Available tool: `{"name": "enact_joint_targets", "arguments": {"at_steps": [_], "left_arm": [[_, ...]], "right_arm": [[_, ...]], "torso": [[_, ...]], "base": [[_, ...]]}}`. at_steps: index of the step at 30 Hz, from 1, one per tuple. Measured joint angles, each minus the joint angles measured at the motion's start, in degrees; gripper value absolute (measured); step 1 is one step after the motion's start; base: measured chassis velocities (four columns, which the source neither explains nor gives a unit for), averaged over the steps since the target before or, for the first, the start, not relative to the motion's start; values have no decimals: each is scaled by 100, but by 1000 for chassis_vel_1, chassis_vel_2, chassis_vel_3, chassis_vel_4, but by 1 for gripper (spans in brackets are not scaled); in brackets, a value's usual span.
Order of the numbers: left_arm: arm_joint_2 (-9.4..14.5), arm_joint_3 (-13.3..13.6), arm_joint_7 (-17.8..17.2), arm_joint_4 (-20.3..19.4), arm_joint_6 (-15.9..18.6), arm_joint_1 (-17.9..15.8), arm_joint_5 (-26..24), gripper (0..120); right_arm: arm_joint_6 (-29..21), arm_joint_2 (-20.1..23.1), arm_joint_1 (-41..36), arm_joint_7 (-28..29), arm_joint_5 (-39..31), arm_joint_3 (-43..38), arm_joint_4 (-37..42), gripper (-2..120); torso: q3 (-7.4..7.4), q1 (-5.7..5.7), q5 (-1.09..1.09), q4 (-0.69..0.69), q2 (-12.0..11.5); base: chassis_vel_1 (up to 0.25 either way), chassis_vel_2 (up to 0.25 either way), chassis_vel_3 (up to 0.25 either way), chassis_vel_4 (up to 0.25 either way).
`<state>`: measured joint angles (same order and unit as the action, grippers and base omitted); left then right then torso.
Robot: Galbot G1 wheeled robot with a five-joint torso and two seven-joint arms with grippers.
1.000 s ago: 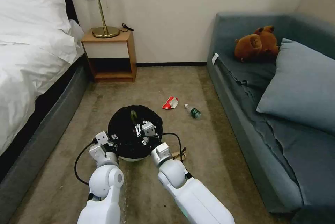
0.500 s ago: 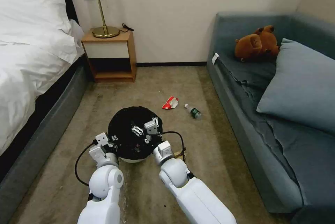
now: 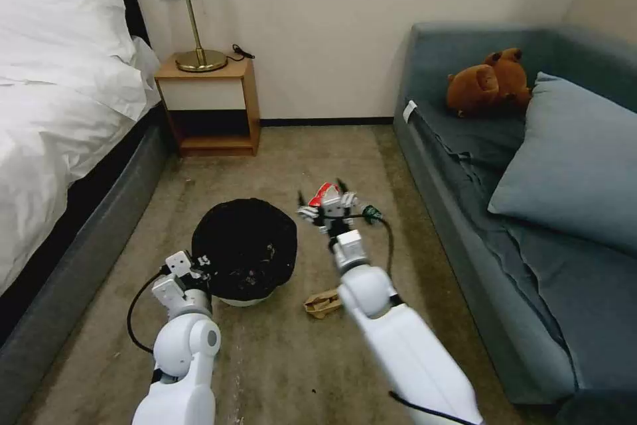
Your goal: Pick up the trash bin, then pick up the garbage on the floor and place it into the trash bin.
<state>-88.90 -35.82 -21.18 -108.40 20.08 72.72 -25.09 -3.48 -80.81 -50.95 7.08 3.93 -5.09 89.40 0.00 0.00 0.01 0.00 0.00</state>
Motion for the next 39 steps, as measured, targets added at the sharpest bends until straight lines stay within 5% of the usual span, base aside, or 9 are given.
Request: {"name": "enact_joint_targets", "arguments": {"at_steps": [5,8,20,32,39], "left_arm": [[59,-55,-1,-6,2,-25,-50,4],[61,-31,-1,-8,2,-28,-55,4],[-20,19,-2,26,-12,71,37,4],[-100,68,-9,-47,-35,167,180,4],[-211,142,-7,-204,-49,319,314,4]], "right_arm": [[74,155,-115,-771,525,-409,-221,100],[608,200,-153,-1789,1059,-686,-702,100],[1943,103,-37,-4326,1812,-873,-2006,100],[2390,-35,143,-5440,2362,-1099,-2932,100],[2531,-113,460,-5459,2675,-1145,-3514,100]], "torso": [[0,0,0,0,0],[0,0,0,-1,0],[0,0,-1,1,0],[0,0,0,0,0],[0,0,0,0,0]], "base": [[0,0,0,0],[0,0,0,0],[0,0,0,0],[0,0,0,0],[0,0,0,0]]}}
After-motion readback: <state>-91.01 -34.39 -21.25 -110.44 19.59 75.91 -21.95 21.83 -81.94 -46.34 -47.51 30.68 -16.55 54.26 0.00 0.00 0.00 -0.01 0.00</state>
